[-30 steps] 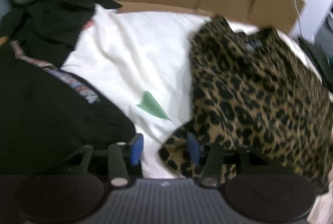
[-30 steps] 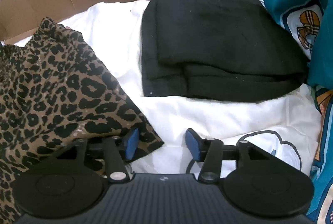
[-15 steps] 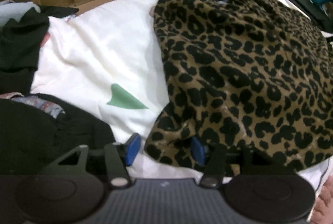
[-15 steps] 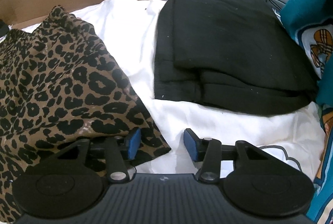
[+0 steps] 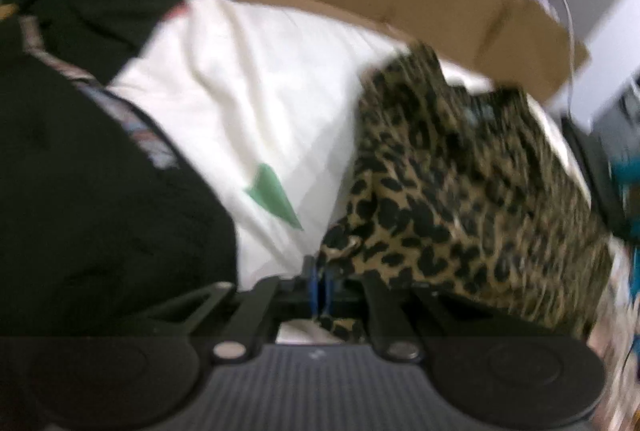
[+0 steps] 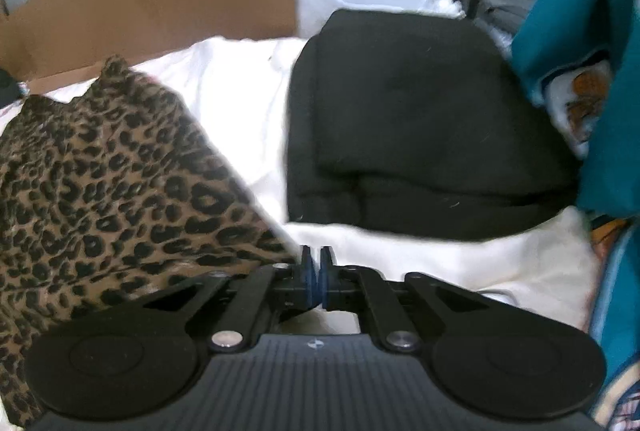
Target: Fold clothes
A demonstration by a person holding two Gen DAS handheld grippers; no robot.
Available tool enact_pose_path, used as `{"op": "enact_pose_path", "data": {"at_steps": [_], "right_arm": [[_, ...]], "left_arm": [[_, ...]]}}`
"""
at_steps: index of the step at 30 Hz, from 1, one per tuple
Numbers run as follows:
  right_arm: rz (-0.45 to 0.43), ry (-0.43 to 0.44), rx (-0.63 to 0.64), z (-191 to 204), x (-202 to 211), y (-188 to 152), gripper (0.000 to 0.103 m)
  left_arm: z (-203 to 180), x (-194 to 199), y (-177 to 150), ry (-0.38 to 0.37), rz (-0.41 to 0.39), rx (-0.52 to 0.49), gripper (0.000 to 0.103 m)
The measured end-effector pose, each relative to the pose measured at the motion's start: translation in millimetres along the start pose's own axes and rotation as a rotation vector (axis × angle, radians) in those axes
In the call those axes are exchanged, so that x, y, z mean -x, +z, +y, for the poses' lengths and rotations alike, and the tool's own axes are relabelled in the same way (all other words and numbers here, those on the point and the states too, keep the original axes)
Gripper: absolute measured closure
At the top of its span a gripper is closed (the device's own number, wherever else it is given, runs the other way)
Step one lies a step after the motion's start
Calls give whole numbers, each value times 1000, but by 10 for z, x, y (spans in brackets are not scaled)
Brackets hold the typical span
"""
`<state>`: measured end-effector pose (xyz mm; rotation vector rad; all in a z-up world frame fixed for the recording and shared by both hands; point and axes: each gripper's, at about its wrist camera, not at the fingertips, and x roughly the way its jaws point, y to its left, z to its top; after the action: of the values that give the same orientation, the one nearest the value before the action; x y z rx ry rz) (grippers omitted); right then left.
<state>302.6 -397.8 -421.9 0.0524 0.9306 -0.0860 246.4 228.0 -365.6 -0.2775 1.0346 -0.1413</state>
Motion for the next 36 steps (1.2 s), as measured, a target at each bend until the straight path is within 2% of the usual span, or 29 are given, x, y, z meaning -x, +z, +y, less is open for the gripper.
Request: {"op": "enact_pose_path", "data": {"at_steps": [3, 6, 10, 11, 12, 14, 17, 19, 20, 25, 29, 34, 36], "right_arm": [[-13, -42, -37, -120, 48, 70, 103], [13, -43, -68, -209, 7, 86, 103], [60, 5, -78, -142, -72, -9, 100], [67, 19, -67, -102, -79, -32, 90], [73, 32, -56, -61, -87, -56, 68], [62, 43, -18, 28, -64, -97, 47], [1, -5, 52, 173, 34, -142, 33], [-32, -17, 65, 225, 95, -154, 28], [-41, -11, 61, 244, 123, -144, 25], [-42, 36, 93, 381, 211, -52, 24], [-80, 90, 124, 523, 308, 109, 25], [-101, 138, 173, 755, 239, 400, 25], [-109, 162, 222, 907, 179, 519, 25]], "left_arm": [[88, 163, 114, 0, -63, 81, 99], [50, 128, 177, 34, -60, 44, 99], [31, -62, 217, 101, -25, 12, 99], [12, -110, 224, 116, -9, 0, 99], [-8, -159, 231, 131, 7, -11, 98], [-51, -210, 245, 166, 37, -37, 89], [-170, -157, 258, 216, 31, -90, 67], [-232, -69, 258, 228, 4, -103, 48], [-251, -38, 267, 228, -3, -99, 47], [-412, 44, 388, 201, -32, -105, 47], [-576, 68, 522, 165, -53, -125, 46], [-850, -94, 815, 133, -78, -191, 45], [-966, -209, 968, 112, -83, -226, 41]]}}
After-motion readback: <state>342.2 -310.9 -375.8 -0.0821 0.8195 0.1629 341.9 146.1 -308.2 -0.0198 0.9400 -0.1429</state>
